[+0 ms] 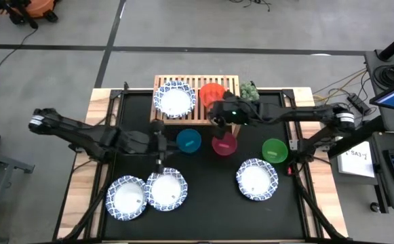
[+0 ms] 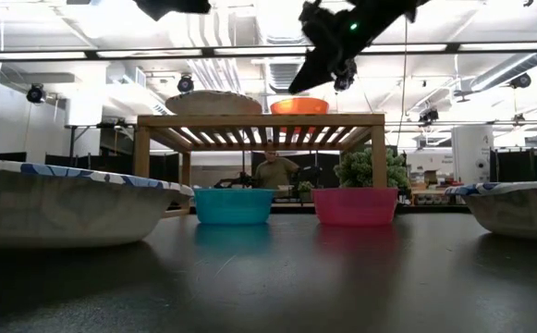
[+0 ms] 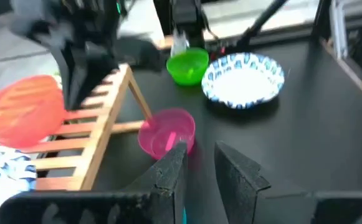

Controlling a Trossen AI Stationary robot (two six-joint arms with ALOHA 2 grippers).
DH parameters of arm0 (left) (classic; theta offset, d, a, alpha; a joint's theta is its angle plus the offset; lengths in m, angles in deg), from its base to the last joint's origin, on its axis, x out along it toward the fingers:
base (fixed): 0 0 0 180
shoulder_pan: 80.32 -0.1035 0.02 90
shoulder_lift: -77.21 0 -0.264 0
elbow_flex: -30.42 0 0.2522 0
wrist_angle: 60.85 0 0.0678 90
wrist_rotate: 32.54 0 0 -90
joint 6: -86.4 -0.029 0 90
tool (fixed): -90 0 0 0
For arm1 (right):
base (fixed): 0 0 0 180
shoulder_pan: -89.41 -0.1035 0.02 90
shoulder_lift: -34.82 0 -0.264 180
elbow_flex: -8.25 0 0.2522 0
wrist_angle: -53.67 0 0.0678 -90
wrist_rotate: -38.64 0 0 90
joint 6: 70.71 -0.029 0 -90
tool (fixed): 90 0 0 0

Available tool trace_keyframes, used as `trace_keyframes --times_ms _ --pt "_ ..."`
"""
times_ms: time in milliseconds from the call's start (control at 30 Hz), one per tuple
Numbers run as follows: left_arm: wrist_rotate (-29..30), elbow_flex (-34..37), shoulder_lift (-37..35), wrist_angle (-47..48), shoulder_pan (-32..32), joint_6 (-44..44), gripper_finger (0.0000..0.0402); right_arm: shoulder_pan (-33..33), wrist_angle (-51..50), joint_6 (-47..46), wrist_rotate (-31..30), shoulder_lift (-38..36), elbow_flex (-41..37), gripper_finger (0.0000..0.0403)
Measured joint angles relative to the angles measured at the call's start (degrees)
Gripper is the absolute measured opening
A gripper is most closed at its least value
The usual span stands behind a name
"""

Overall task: Place and stack bowls onto a shelf
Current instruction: Put the orange bowl on the shelf, then stack the white patterned bowl on top of the other white patterned bowl on the shelf

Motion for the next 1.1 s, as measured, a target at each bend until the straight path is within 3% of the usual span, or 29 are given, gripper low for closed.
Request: trace_keyframes --times_ms 333,667,867,1100 --pt "0.0 8.2 -10.1 -6.8 0.0 0.2 0.0064 3.4 -2.1 -1.4 -0.5 5.9 5.8 0.0013" --pt "0.0 10.3 -12.0 -9.7 0.0 0.6 0.0064 5.6 -9.1 -8.3 -4.7 4.2 6.3 0.0013" --pt "0.0 10.2 -10.9 -9.5 0.0 0.6 0.0064 3.1 -12.2 -11.3 -4.4 2.8 6.2 0.0013" --pt "0.0 10.1 -10.7 -7.4 0.0 0.6 0.0064 -4.2 -13.7 -16.4 -3.0 0.1 6.2 0.0013"
